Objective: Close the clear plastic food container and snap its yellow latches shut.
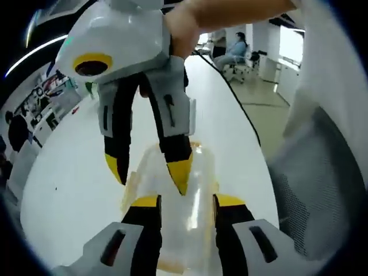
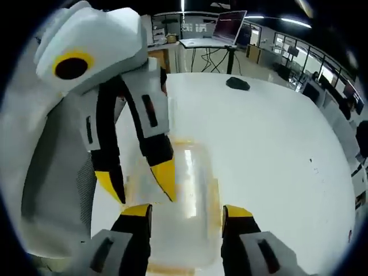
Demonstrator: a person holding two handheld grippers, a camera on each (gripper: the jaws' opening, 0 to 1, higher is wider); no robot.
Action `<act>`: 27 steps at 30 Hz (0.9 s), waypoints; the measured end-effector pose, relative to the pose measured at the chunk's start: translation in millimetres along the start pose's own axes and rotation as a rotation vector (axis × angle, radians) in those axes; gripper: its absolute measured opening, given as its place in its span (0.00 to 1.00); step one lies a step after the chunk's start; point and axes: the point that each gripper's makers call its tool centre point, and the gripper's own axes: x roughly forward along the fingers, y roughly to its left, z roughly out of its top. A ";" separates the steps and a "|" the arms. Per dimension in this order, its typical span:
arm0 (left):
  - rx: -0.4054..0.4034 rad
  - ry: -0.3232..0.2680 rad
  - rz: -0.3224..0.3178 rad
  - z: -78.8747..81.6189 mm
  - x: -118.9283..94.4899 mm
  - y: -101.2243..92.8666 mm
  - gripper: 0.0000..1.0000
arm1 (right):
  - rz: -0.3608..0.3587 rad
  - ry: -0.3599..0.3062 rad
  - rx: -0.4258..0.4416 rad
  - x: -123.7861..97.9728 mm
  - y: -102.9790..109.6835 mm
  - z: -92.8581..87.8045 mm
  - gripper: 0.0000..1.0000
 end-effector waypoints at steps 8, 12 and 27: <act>-0.010 -0.029 0.001 3.9 -11.2 4.1 0.45 | -0.033 -0.079 0.019 -13.2 7.3 0.4 0.61; -0.018 -0.004 0.002 -6.5 -16.3 9.0 0.50 | -0.043 -0.081 0.031 -19.0 6.7 -5.5 0.65; 0.030 0.101 -0.005 -35.7 -23.3 23.8 0.72 | -0.042 0.002 0.012 -13.8 19.3 -37.3 0.86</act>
